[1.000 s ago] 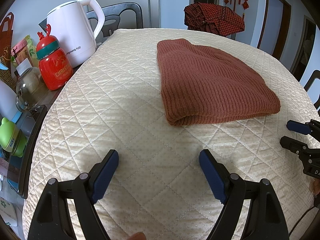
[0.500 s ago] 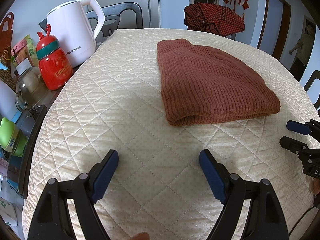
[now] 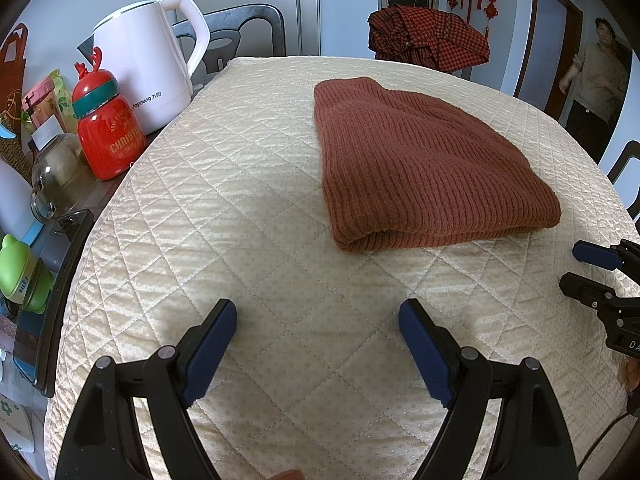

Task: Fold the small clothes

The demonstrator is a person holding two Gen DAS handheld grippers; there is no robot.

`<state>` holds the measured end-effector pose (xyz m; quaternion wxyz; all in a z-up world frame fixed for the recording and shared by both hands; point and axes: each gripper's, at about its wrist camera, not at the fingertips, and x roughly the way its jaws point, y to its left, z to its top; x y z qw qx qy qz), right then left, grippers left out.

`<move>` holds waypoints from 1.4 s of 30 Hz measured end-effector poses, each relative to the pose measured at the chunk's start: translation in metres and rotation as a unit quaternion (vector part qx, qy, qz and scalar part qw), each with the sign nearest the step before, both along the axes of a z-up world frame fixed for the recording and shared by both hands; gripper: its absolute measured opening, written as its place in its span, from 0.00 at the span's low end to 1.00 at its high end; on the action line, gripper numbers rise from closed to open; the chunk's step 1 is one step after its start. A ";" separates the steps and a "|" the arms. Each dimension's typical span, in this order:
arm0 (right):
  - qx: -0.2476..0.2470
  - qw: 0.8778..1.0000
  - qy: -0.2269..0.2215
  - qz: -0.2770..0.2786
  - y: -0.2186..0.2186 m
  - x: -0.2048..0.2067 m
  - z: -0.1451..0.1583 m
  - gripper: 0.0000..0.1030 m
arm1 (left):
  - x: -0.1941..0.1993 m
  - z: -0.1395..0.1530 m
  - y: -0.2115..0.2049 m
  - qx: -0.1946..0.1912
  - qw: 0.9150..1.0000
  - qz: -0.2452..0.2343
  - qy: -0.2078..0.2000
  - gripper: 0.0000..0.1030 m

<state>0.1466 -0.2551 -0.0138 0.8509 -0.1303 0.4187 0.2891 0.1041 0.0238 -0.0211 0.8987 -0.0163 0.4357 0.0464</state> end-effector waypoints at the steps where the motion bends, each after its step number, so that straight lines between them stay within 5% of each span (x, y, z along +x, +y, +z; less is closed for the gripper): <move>1: 0.000 1.000 0.000 0.000 0.000 0.000 0.000 0.52 | 0.000 0.000 0.000 0.000 1.000 0.000 0.000 0.83; 42: 0.005 1.000 0.003 0.002 0.004 -0.001 0.001 0.53 | 0.000 0.000 0.001 -0.001 1.000 -0.001 0.000 0.83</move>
